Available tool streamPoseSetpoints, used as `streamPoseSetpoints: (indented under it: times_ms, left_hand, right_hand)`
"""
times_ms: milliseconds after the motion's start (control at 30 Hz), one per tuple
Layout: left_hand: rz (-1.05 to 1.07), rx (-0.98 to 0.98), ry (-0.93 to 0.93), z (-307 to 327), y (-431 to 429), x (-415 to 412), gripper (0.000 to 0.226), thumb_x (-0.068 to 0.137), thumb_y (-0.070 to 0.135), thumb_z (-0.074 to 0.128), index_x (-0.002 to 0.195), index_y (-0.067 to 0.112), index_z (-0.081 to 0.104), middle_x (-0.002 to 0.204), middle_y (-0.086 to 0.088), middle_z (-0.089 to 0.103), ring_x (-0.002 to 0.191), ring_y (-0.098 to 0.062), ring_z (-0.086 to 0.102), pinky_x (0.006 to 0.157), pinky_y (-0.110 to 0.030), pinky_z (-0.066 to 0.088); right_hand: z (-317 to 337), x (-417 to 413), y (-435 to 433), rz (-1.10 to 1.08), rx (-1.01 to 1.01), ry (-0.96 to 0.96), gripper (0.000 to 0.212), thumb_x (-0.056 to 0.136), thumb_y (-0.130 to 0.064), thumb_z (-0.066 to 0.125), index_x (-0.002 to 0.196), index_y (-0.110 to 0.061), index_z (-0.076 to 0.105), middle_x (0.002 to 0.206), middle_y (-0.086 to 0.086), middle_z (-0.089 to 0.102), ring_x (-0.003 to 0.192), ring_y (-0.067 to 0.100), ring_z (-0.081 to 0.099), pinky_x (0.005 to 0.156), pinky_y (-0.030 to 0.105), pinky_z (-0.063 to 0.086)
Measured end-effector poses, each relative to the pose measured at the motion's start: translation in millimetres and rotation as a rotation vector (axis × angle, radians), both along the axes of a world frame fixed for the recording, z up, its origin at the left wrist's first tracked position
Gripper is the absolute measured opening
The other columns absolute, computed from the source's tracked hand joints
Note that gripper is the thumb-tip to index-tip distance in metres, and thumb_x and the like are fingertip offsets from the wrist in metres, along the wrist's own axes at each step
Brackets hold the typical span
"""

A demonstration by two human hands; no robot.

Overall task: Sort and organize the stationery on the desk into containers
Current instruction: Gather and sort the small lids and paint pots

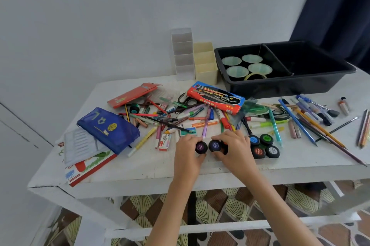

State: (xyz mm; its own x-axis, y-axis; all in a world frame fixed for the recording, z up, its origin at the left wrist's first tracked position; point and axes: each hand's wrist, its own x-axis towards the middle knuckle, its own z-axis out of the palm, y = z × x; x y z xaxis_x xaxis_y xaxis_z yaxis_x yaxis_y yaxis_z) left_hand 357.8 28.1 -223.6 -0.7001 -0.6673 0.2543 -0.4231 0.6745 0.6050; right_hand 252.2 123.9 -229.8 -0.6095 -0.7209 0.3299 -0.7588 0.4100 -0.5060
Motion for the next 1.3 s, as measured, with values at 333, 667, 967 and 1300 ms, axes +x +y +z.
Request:
streamPoseSetpoints:
  times_ms: [333,667,967,1300]
  left_hand:
    - [0.030,-0.138,-0.084,-2.6,2.1,-8.2,0.039,0.079,0.009,0.072,0.117,0.013,0.063,0.113,-0.001,0.055,0.106,-0.018,0.048,0.087,-0.026,0.044]
    - [-0.002,-0.226,-0.278,4.7,-4.0,-15.9,0.041,0.087,0.012,0.064,0.128,0.012,0.055,0.121,-0.004,0.052,0.111,-0.018,0.045,0.093,-0.028,0.041]
    - [-0.030,-0.177,-0.363,5.0,-3.2,-14.2,0.052,0.088,0.018,0.064,0.136,0.011,0.045,0.130,-0.005,0.042,0.119,-0.020,0.038,0.100,-0.029,0.036]
    - [0.117,0.139,0.023,13.9,2.5,1.9,0.035,0.098,0.011,0.043,0.132,0.015,0.052,0.132,0.000,0.051,0.121,-0.013,0.047,0.102,-0.023,0.035]
  right_hand:
    - [4.8,2.1,-9.2,-0.044,0.195,0.176,0.046,0.055,-0.013,0.088,0.098,-0.020,0.072,0.088,0.004,0.059,0.088,0.032,0.055,0.071,0.044,0.042]
    - [11.1,5.3,-15.2,-0.068,0.368,0.300,0.048,0.037,-0.008,0.091,0.081,-0.020,0.076,0.082,0.006,0.061,0.082,0.031,0.055,0.065,0.041,0.043]
    - [28.2,4.8,-7.6,0.074,0.464,0.278,0.039,0.087,-0.024,0.053,0.125,-0.018,0.056,0.124,0.001,0.047,0.117,0.028,0.037,0.096,0.043,0.027]
    - [27.5,-3.3,-12.0,0.109,0.169,-0.049,0.039,0.090,-0.011,0.045,0.126,-0.019,0.057,0.123,0.001,0.056,0.116,0.023,0.040,0.096,0.038,0.028]
